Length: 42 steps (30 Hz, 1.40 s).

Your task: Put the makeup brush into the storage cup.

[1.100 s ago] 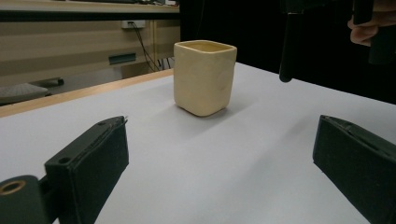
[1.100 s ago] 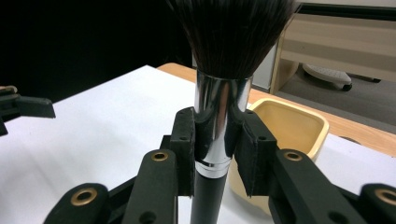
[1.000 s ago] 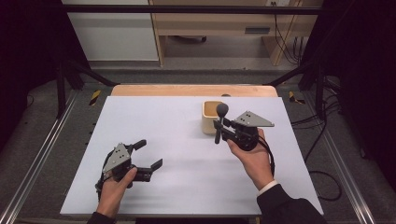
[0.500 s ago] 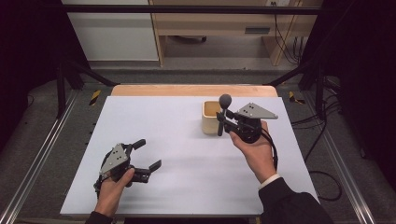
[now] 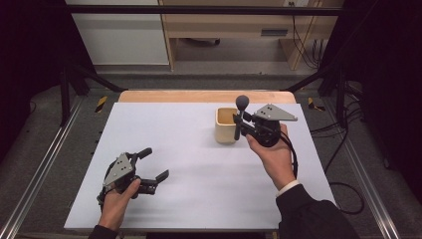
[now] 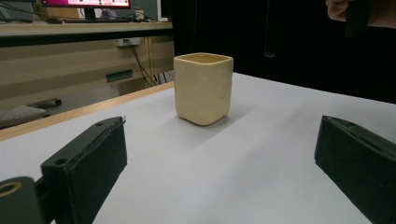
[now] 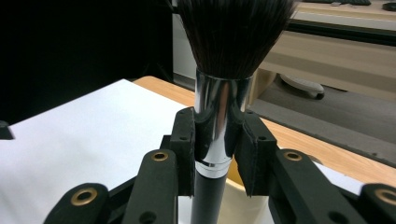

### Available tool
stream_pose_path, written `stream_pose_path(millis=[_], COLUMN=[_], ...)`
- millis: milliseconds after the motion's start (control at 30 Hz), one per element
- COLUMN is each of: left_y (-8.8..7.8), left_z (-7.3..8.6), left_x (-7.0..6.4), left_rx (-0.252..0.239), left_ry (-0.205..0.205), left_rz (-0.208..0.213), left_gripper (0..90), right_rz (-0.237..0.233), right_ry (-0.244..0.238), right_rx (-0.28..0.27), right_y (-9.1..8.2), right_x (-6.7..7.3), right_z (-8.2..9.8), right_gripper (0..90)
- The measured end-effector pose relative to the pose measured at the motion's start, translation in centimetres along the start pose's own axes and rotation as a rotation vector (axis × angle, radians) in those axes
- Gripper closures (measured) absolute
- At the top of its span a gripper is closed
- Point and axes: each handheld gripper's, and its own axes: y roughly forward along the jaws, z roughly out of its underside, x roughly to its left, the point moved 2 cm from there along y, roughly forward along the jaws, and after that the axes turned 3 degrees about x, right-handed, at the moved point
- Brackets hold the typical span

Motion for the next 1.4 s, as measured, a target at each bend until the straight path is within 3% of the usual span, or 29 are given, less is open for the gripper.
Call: stream_pose_path(millis=[200, 567, 933, 1400], left_y=[-0.2, 0.1, 0.0, 0.0], left_z=[-0.1, 0.0, -0.1, -0.1], left_x=[-0.1, -0.3, -0.3, -0.3], left_rx=[-0.014, -0.003, -0.006, -0.003], left_ry=[0.007, 0.02, 0.027, 0.033], left_rz=[-0.003, 0.003, 0.005, 0.003], left_gripper=[2.2, 2.2, 2.1, 2.1], right_rz=[0.026, 0.023, 0.021, 0.061], right_ry=[0.004, 0.012, 0.029, 0.028], right_rx=[-0.002, -0.013, -0.03, -0.035], right_y=[0.7, 1.4, 2.4, 4.0], right_x=[-0.2, -0.1, -0.1, -0.8], right_z=[-0.5, 0.0, -1.0, -2.1], right_gripper=[70.4, 70.4, 70.4, 70.4])
